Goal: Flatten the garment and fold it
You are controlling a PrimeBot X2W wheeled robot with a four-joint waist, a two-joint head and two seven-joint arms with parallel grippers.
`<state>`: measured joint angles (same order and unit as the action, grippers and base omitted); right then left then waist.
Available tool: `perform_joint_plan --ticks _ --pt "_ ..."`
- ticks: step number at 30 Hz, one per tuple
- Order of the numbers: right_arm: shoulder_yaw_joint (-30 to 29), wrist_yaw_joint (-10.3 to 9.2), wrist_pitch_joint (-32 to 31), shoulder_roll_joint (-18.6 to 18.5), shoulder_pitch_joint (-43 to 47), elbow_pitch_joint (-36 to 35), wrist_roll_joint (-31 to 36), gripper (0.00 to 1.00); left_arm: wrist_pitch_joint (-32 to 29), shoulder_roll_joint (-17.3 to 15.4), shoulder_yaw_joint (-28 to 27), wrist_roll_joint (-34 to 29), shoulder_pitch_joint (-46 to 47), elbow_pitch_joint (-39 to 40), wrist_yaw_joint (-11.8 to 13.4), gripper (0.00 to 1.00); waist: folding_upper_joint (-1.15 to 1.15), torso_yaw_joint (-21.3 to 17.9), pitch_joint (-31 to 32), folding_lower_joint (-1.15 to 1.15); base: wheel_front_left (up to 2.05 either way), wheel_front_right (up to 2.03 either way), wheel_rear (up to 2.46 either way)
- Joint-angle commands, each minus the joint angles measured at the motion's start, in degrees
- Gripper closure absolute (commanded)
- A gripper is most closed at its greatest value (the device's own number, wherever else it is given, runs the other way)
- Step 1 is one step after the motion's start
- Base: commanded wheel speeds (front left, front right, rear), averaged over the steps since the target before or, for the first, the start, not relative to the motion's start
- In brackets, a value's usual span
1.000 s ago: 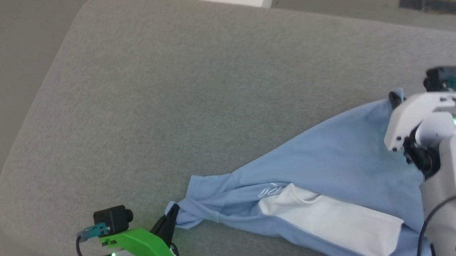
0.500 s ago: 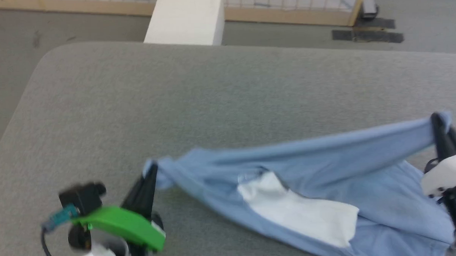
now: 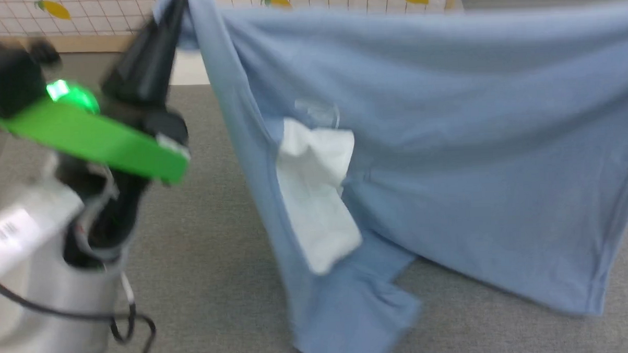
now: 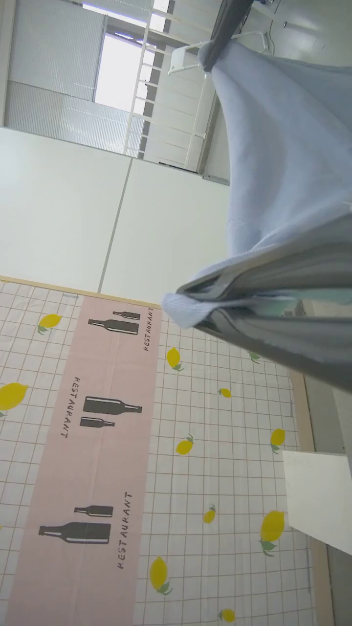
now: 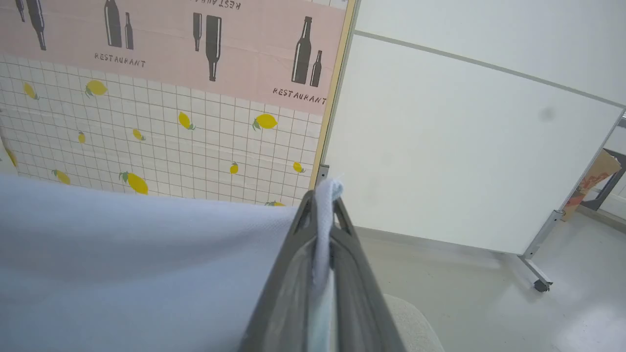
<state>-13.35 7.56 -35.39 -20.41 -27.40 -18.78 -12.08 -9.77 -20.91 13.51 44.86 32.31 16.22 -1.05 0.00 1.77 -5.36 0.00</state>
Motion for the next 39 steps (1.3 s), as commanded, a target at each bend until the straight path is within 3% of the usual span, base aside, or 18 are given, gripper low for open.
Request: perform_joint_plan --ticks 1,7,15,21,26,29,33,39 --pt "1.0 -0.08 -0.83 -1.36 -3.42 1.43 -0.44 1.0 -0.59 0.08 -0.67 0.74 3.47 -0.96 -0.24 1.0 0.0 -0.52 -1.53 0.0 0.0 0.0 0.0" --pt "6.45 -0.08 -2.6 -4.66 -19.0 9.36 0.34 1.0 -4.42 0.04 -1.48 1.94 18.66 -7.25 -0.63 1.0 0.0 -2.08 -7.63 0.0 0.0 0.0 0.0" --pt "10.99 -0.08 -0.08 -3.01 -39.18 21.04 5.1 1.0 -5.82 -0.77 -3.73 0.8 38.78 -19.65 -0.25 1.0 0.0 -4.59 -18.97 0.0 0.0 0.0 0.0" --pt "8.53 -0.08 5.74 1.09 -53.17 28.36 10.54 1.0 -1.03 -1.24 -5.01 -2.87 51.81 -27.13 -0.08 1.0 0.0 -5.85 -25.65 0.0 0.0 0.0 0.0" --pt "4.52 -0.08 12.71 4.19 -61.49 32.91 14.46 1.0 6.68 -0.58 -5.32 -5.26 58.98 -30.73 -2.2 1.0 0.0 -5.82 -27.7 0.0 0.0 0.0 0.0" --pt "2.9 -0.08 15.57 5.59 -62.75 35.28 14.86 1.0 8.15 -0.51 -4.27 -5.05 58.42 -33.2 -3.86 1.0 0.0 -5.19 -27.35 0.0 0.0 0.0 0.0" --pt "4.68 -0.08 16.47 6.17 -58.16 38.93 13.11 1.0 7.33 -2.73 -0.65 -5.11 51.54 -37.29 -5.6 1.0 0.0 -4.36 -25.42 0.0 0.0 0.0 0.0" --pt "8.38 -0.08 13.9 6.23 -40.79 39.34 5.19 1.0 8.3 -7.42 4.99 -5.3 36.04 -41.89 -6.32 1.0 0.0 -2.92 -20.76 0.0 0.0 0.0 0.0"
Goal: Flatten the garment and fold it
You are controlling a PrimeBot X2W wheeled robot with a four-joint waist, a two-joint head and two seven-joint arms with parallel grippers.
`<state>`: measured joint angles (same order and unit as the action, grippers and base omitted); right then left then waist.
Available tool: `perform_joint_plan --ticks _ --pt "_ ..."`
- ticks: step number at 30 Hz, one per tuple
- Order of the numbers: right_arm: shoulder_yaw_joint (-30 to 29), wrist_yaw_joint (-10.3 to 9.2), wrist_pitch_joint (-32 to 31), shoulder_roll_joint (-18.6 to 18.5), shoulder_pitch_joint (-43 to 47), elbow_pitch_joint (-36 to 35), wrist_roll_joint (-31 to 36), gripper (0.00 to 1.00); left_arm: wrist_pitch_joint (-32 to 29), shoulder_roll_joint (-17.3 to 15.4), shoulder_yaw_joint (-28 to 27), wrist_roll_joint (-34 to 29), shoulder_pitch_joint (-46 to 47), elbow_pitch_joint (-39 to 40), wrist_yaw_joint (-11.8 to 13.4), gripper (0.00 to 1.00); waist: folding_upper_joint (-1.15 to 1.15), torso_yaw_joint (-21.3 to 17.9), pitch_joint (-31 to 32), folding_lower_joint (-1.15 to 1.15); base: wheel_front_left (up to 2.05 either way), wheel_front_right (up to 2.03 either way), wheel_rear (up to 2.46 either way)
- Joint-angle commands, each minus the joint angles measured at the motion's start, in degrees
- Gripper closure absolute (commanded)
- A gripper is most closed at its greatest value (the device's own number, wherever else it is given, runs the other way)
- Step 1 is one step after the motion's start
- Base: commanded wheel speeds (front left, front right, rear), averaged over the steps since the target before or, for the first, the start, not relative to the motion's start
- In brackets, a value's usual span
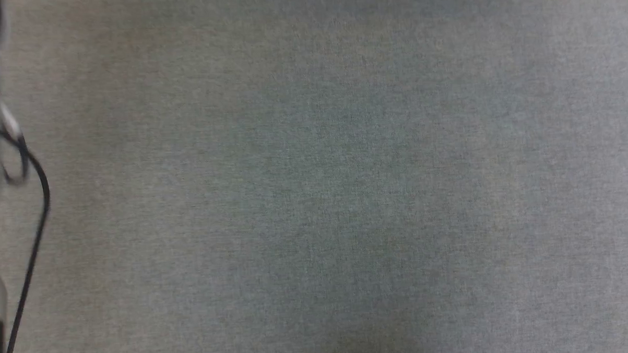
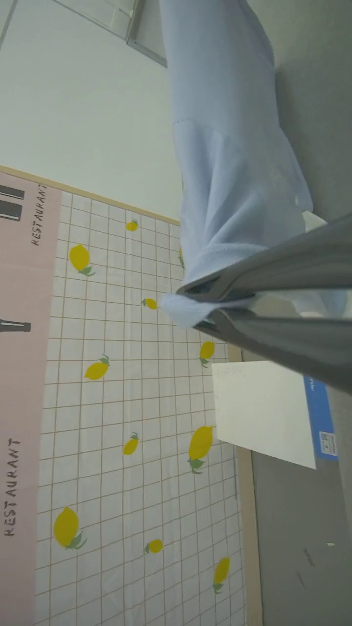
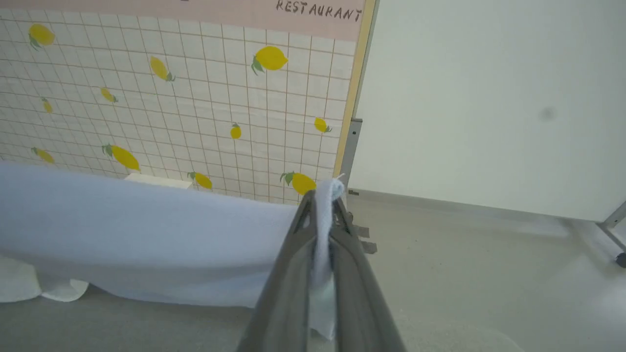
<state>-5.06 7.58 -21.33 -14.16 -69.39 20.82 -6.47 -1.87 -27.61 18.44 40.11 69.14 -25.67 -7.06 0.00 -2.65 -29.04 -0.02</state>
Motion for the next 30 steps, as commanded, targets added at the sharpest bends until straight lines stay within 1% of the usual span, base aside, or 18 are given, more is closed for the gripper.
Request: perform_joint_plan --ticks 1,4,7,12,14,17,20,25,28,30 --pt "0.54 -0.09 -0.97 0.11 5.04 -0.95 -1.92 1.0 0.68 -1.32 1.02 -0.25 -3.65 -0.56 -0.35 1.0 0.0 1.68 3.91 0.02 0.0 0.0 0.0" --pt "0.82 -0.09 -3.11 0.5 14.8 -3.37 -5.36 1.0 0.83 -2.7 3.8 1.73 -11.22 -0.54 -0.39 1.0 0.0 2.22 6.67 0.02 0.0 0.0 0.0" --pt "-0.02 -0.09 -5.59 0.94 25.04 -7.1 -7.64 1.0 0.13 -4.2 7.05 5.33 -19.87 1.67 -0.41 1.0 0.0 2.79 9.71 0.02 0.0 0.0 0.0" --pt "-2.32 -0.09 -8.34 1.58 39.73 -13.1 -8.09 1.0 -1.66 -6.0 10.69 10.01 -34.27 5.81 -0.42 1.0 0.0 3.44 14.04 0.02 0.0 0.0 0.0" --pt "-3.35 -0.09 -9.07 2.07 45.05 -15.21 -7.96 1.0 -2.25 -6.26 11.65 11.66 -39.92 7.57 -0.24 1.0 0.0 3.81 15.54 0.02 0.0 0.0 0.0" --pt "-4.47 -0.09 -9.55 2.69 52.25 -17.44 -7.06 1.0 -2.77 -6.41 12.69 13.67 -47.84 10.6 1.06 1.0 0.0 4.25 17.07 0.02 0.0 0.0 0.0" --pt "-5.08 -0.09 -9.28 3.18 58.07 -17.95 -5.41 1.0 -2.7 -6.25 13.55 15.07 -54.72 13.47 3.04 1.0 0.0 4.56 18.28 0.02 0.0 0.0 0.0" --pt "-6.42 -0.09 -8.74 4.71 64.71 -17.05 -4.1 1.0 -3.45 -5.86 15.45 16.18 -63.03 17.8 6.58 1.0 0.0 5.23 19.7 0.02 0.0 0.0 0.0" --pt "-7.39 -0.09 -9.88 5.83 68.3 -16.74 -3.48 1.0 -3.73 -6.14 16.1 16.76 -67.32 20.09 8.71 1.0 0.0 5.5 20.44 0.02 0.0 0.0 0.0" --pt "-8.17 -0.09 -11.11 6.34 70.48 -16.82 -2.9 1.0 -3.96 -6.55 16.53 17.01 -69.7 21.44 9.7 1.0 0.0 5.61 20.77 0.02 0.0 0.0 0.0"
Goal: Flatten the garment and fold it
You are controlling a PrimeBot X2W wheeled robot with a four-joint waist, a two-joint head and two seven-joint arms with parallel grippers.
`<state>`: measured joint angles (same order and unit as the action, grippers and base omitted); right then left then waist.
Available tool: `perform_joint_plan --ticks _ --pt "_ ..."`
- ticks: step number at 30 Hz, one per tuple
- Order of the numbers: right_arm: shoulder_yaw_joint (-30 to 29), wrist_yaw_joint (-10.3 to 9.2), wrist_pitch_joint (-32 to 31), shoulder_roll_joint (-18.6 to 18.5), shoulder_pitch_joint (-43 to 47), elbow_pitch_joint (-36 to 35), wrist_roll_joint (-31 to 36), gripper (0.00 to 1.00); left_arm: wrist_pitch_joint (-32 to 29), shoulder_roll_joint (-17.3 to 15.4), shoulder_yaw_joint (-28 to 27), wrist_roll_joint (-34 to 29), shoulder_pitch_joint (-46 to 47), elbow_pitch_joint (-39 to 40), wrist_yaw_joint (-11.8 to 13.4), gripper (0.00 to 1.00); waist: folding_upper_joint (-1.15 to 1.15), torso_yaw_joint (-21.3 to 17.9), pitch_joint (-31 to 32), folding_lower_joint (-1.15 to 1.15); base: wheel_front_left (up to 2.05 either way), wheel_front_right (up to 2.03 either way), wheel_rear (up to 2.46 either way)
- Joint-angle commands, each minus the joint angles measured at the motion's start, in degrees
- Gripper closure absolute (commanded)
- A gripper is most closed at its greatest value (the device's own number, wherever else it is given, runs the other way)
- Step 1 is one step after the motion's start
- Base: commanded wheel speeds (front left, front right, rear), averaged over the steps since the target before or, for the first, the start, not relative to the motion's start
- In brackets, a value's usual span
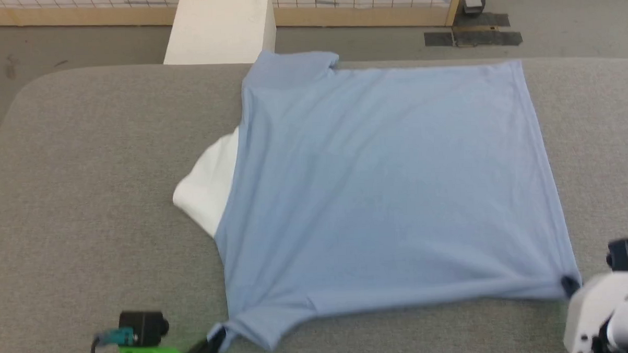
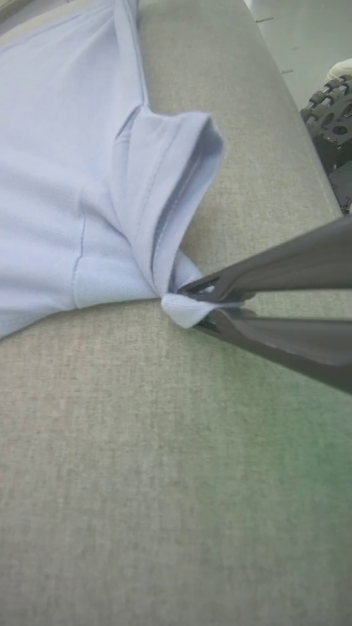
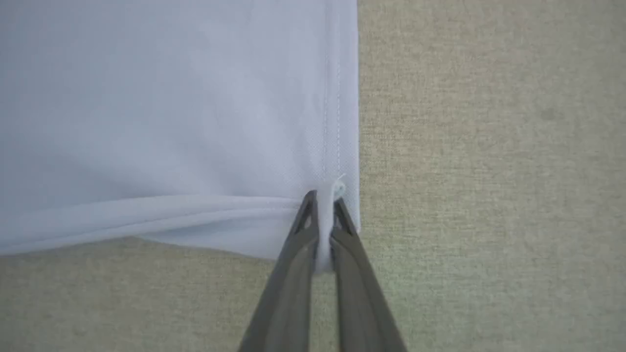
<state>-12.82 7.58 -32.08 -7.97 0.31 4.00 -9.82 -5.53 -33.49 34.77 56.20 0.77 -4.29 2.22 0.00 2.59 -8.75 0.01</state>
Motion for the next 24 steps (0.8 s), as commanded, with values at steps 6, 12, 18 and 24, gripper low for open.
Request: perform_joint_plan --ticks 6,12,18,24 --pt "-2.11 -0.09 -2.77 1.95 5.95 -0.24 0.56 1.0 -0.68 -1.07 1.36 1.27 -6.12 3.93 2.78 1.0 0.0 0.63 1.24 -0.01 0.0 0.0 0.0" --pt "-1.1 -0.09 7.47 3.48 8.48 -0.86 -0.4 1.0 9.08 1.15 0.56 -5.92 -4.64 6.23 5.08 1.0 0.0 0.75 1.57 -0.01 0.0 0.0 0.0" --pt "0.57 -0.09 23.71 4.29 7.4 0.19 0.09 1.0 17.47 3.95 1.15 -15.14 0.75 4.74 6.57 1.0 0.0 0.21 1.68 -0.01 0.0 0.0 0.0" --pt "1.55 -0.09 30.81 3.58 3.4 1.4 1.73 1.0 19.63 5.93 1.3 -21.63 7.61 1.88 6.74 1.0 0.0 -0.88 1.42 -0.01 0.0 0.0 0.0"
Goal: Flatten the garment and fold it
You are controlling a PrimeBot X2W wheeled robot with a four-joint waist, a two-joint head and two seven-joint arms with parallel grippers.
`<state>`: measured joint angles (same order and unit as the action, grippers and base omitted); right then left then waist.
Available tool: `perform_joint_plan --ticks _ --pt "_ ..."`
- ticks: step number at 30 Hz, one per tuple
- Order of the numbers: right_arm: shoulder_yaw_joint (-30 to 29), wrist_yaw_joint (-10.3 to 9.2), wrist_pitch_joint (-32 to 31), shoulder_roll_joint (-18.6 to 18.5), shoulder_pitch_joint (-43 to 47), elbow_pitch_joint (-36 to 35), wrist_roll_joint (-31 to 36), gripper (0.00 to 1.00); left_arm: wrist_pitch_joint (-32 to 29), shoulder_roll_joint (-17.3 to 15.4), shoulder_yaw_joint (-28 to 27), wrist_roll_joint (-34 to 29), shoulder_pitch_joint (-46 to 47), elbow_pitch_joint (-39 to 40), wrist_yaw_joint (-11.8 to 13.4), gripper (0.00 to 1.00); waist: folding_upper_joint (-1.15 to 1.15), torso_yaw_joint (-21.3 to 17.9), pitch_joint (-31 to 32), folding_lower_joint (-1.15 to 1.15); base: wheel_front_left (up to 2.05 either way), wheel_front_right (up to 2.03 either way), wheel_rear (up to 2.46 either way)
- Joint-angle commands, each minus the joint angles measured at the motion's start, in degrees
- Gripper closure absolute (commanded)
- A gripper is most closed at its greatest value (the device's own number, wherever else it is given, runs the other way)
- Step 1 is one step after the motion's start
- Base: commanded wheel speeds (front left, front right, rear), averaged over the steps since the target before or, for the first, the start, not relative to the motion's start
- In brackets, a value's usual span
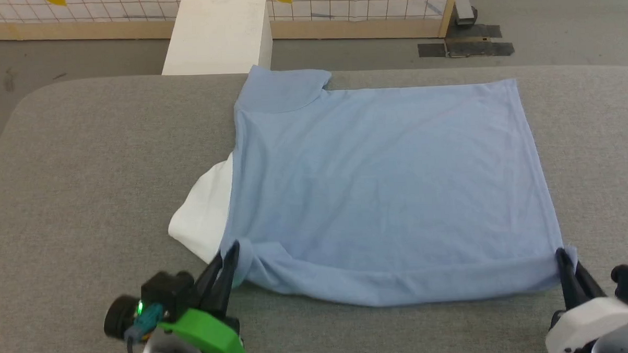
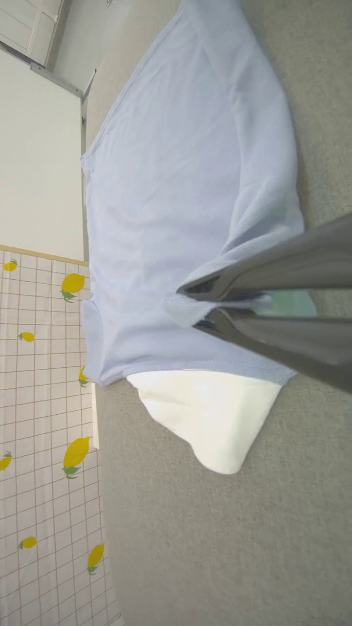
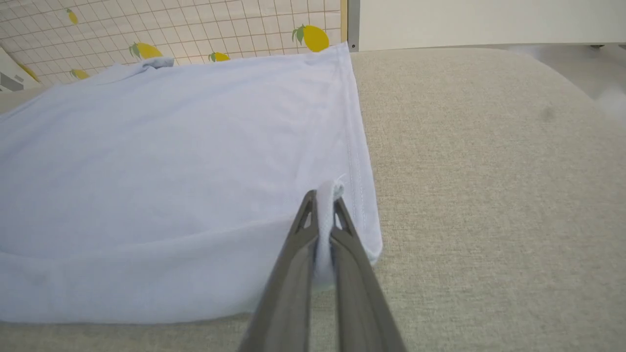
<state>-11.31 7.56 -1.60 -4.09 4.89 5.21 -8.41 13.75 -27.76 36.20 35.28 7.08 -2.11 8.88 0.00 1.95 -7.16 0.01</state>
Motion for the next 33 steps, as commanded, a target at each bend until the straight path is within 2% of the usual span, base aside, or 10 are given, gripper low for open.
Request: perform_joint_plan --ticks 1,8,18,27,32,33 --pt "0.14 -0.08 0.38 -0.64 -1.9 0.46 0.46 1.0 0.44 0.46 -0.15 -1.17 2.38 -0.79 -0.16 1.0 0.0 -0.38 -0.29 -0.01 0.0 0.0 0.0" --pt "1.31 -0.08 -2.53 -3.39 -8.51 0.33 1.54 1.0 -0.26 1.15 -0.48 -2.7 12.13 -5.47 -3.27 1.0 0.0 -1.5 -3.22 -0.01 0.0 0.0 0.0" --pt "3.85 -0.08 -10.91 -8.13 -20.47 4.68 0.25 1.0 -8.14 -0.67 -1.49 0.42 23.67 -15.28 -9.34 1.0 0.0 -2.8 -10.24 -0.01 0.0 0.0 0.0" --pt "6.5 -0.08 -27.73 -10.27 -30.0 12.39 -4.25 1.0 -21.69 -0.87 -1.79 8.8 26.72 -22.74 -13.03 1.0 0.0 -3.03 -15.17 -0.01 0.0 0.0 0.0" --pt "5.1 -0.08 -37.8 -9.67 -31.98 15.05 -6.05 1.0 -29.34 0.01 -2.19 14.77 25.25 -23.79 -13.35 1.0 0.0 -2.55 -15.44 -0.01 0.0 0.0 0.0" --pt "4.69 -0.08 -39.27 -9.52 -32.04 15.08 -6.21 1.0 -29.55 0.19 -2.59 15.54 24.98 -23.5 -13.14 0.82 0.0 -2.34 -15.26 -0.01 0.0 0.0 0.0"
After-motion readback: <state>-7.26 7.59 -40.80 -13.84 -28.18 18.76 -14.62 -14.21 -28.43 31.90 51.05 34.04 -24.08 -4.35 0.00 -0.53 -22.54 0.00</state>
